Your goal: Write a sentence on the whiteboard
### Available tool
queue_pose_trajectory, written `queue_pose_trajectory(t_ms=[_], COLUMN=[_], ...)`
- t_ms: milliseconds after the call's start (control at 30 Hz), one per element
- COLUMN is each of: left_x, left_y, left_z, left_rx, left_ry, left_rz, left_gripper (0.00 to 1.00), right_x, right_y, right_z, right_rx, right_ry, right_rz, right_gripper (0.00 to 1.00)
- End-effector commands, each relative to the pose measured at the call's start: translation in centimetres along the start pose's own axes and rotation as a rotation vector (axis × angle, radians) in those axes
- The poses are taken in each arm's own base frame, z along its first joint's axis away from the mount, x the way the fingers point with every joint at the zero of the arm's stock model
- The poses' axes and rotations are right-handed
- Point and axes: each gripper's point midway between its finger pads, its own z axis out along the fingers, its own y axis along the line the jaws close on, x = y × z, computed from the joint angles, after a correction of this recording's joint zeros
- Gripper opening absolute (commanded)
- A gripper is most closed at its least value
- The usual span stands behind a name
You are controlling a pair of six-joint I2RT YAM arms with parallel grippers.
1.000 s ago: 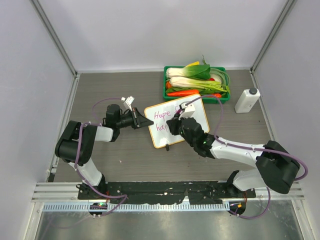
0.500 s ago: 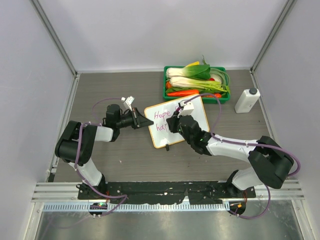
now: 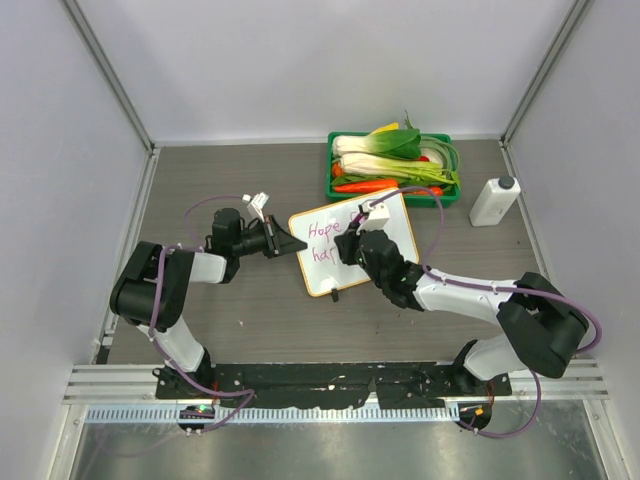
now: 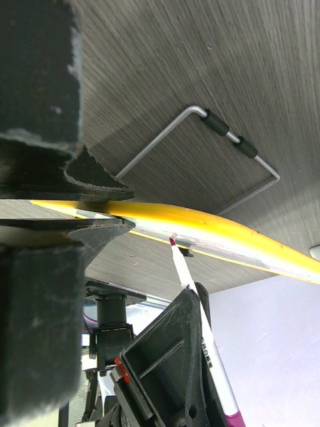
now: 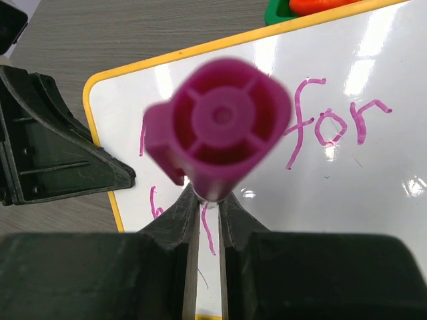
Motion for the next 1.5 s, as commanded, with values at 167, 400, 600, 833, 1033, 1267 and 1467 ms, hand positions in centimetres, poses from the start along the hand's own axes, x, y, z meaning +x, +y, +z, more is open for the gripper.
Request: queue_pose_trajectory(t_ms=[167,400,600,833,1033,1267,1467], left_x=[2.5,2.5,2.6,2.6,2.6,2.6,2.5], left_y=[4.2,4.1,4.1,4.2,4.2,4.1,4.1], left_z=[-0.4,-0.4,-0.4,-0.4,-0.4,-0.4,-0.4], left_rx=[-0.172,-0.171,-0.171,-0.173,-0.174,-0.174,-0.174], left_ry=[0.039,0.039,0.042,0.042,0.041,0.042,0.039], left_rz=[-0.066,-0.065,-0.065,-0.066,-0.065,-0.061,-0.062], left_gripper=[0.0,0.0,0.0,0.0,0.0,0.0,0.0], right_x=[0.4,0.8,1.1,0.7,-0.2,-3.0,-4.3], right_y=[-2.3,-2.0,-0.8,0.1,1.0,1.2,0.4], right_z=[-0.9,-1.4,-1.0,-0.4,-0.3,-1.8,-1.7], right_rx=[0.071,0.037,-0.017,-0.039,-0.066,-0.092,-0.053], right_ry=[0.0,0.015,0.025,0.012,-0.002,-0.07,-0.093], right_rz=[-0.007,-0.009,0.017,0.059,0.076,0.103,0.071], right_gripper=[0.01,0.01,0.02,0.01,0.01,0.02,0.01])
